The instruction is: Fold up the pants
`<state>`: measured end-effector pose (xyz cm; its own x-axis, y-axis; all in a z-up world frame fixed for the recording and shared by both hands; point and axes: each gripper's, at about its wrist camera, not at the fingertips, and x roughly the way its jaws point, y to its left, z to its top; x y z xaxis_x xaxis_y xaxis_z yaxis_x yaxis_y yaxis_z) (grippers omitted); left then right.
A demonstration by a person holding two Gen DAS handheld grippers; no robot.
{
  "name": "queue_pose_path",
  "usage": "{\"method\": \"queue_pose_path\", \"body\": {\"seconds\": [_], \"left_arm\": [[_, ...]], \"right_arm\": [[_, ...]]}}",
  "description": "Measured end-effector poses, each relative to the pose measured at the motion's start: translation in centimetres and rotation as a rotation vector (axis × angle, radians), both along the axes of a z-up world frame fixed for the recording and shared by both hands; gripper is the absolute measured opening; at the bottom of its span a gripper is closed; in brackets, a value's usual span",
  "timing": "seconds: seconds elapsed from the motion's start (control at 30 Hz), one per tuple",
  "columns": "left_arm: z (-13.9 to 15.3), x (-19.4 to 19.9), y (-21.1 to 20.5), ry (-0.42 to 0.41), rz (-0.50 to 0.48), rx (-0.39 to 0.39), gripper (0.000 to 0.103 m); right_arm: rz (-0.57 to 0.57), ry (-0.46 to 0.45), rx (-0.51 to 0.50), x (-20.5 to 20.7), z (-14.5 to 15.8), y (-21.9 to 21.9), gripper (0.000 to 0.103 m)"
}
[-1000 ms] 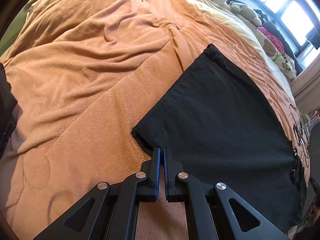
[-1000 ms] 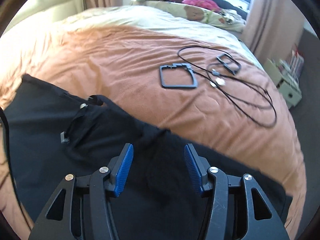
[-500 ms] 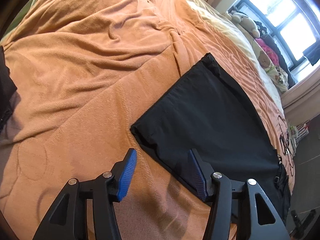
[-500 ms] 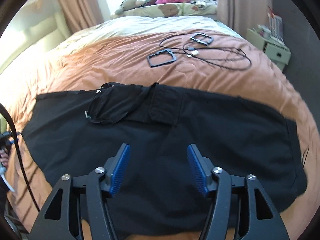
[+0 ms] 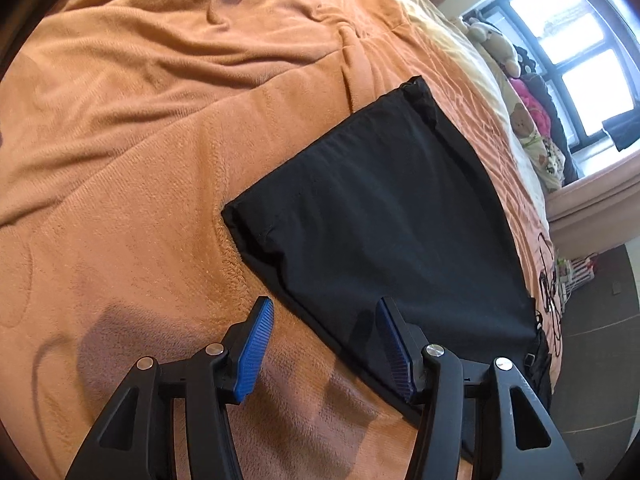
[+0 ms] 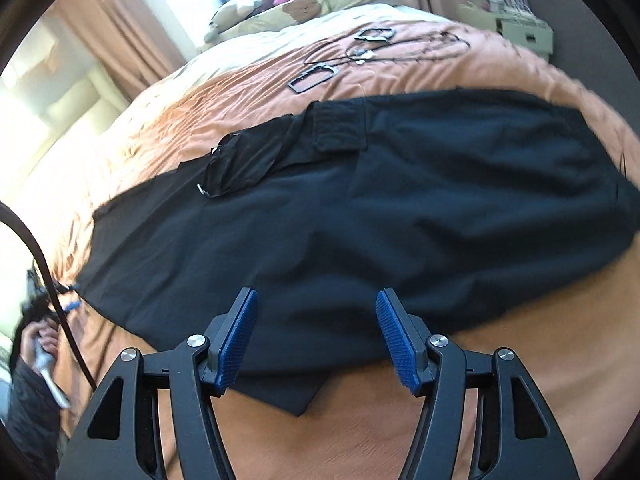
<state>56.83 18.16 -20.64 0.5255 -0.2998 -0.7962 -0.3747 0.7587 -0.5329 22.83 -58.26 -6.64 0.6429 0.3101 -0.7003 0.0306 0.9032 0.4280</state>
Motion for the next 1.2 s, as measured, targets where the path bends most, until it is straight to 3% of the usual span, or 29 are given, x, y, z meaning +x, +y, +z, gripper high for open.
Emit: {"method": "queue_pose_path", "body": {"seconds": [0.13,0.27,0.3,0.47,0.63,0.7,0.77,0.97,1.0,1.03,1.1,1.13,1.2], "left_arm": [[-0.2,0.8,0.1,-0.018,0.021,0.011,0.055],[0.1,1.3,0.1,-0.028,0.045,0.045,0.034],[0.1,1.3,0.2,-0.031,0.049,0.035,0.032],[-0.6,0.5,0.3,-0.026,0.037,-0.003,0.032],[-0.6,1.0,0.0,-0.026,0.037,0.019,0.032],[-0.7,1.5,-0.1,-0.030,0.042,0.026,0.032],[-0.9,1.9,-0.3,-0.035,0.043,0.034,0.032],[-1.0,2.8,-0.1,-0.056,0.055,0.030,0.032],[-1.0,2.9,0.0,-0.058,0.055,0.034,0.027],[-1.0,2.9,0.1,-0.056,0.060,0.043,0.021],[-1.1,3.0,0.5,-0.058,0.069,0.024,0.005],[-1.0,2.9,0.6,-0.066,0.075,0.014,0.004],[-0.3,2.5,0.7,-0.085,0.080,0.023,0.003]], "right_arm": [[-0.056,-0.003,0.093,-1.8,-1.2,-1.0,0.060],[-0.101,0.017,0.167,-3.3,-2.9,-2.2,0.060],[-0.110,0.026,0.189,-3.5,-3.4,-2.6,0.060],[-0.126,0.060,0.342,-4.1,-6.0,-4.4,0.060],[-0.124,0.051,0.461,-4.0,-7.1,-5.7,0.060],[-0.113,0.052,0.497,-3.8,-7.6,-5.8,0.059],[-0.090,0.068,0.531,-3.3,-8.4,-5.3,0.049],[-0.120,0.064,0.576,-2.4,-9.8,-4.6,0.049],[-0.132,0.058,0.591,-2.4,-9.9,-4.7,0.049],[-0.138,0.051,0.597,-2.4,-10.0,-4.6,0.047],[-0.143,0.049,0.599,-2.0,-10.4,-4.6,0.023],[-0.149,0.057,0.619,-1.8,-10.9,-4.6,0.008],[-0.169,0.050,0.680,-2.1,-11.8,-5.0,0.003]]}}
